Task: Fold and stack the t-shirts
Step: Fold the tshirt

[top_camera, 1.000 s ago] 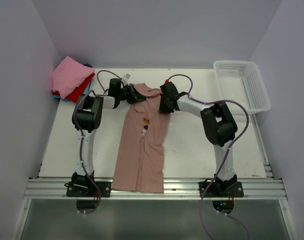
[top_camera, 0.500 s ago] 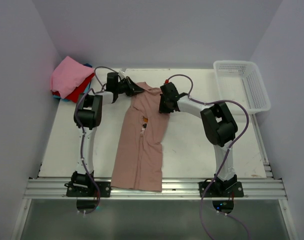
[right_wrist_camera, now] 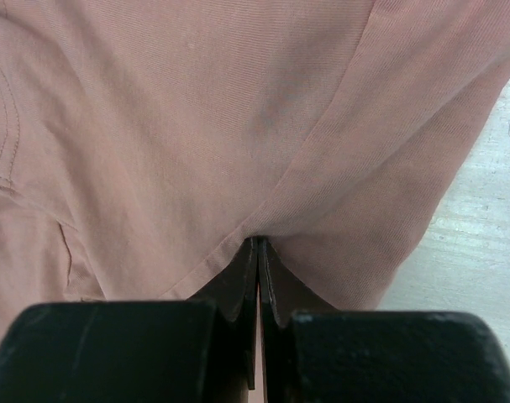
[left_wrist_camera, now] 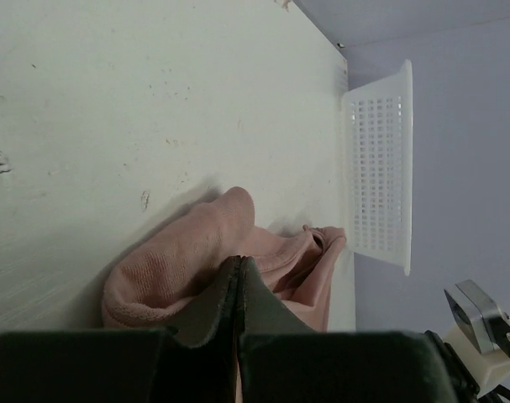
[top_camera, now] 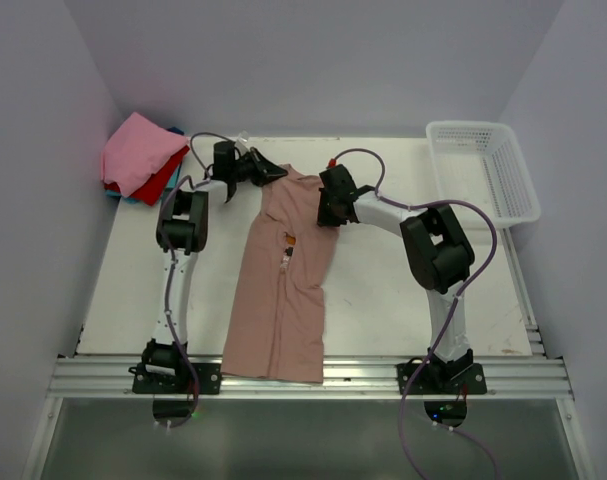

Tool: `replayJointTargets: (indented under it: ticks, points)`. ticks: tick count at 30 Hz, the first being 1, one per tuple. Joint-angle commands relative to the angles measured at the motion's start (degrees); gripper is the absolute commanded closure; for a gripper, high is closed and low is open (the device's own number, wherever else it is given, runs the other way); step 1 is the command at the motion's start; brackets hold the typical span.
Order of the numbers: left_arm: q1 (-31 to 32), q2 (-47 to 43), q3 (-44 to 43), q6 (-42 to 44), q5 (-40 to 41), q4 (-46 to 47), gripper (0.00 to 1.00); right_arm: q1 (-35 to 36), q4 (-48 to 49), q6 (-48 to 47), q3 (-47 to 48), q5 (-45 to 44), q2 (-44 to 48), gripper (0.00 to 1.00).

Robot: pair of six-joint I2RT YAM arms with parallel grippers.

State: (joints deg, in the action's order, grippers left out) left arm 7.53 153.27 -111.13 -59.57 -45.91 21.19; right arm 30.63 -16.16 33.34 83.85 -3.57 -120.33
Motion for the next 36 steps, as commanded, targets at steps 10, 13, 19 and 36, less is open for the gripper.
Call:
replayJointTargets:
  ticks: [10,13,19,36]
  points:
    - [-10.94,-15.87,5.65,-1.85,-2.96,16.66,0.96,0.04,-5.2,-1.44,-2.03,-2.05,-2.63,1.0]
    - [-12.45,-23.33,10.48,1.45,-3.83,15.91,0.81,0.04,-5.19,-1.53,-1.94,-2.58,-2.45,1.0]
    - [-10.69,-28.82,16.02,15.71,-6.03,-4.57,1.0,0.04,-5.54,-1.88,-0.98,-2.67,-2.45,1.0]
    - [-2.88,-23.29,23.24,25.82,-3.31,-14.68,1.0,0.04,-6.6,-1.26,1.4,-1.96,-1.92,1.0]
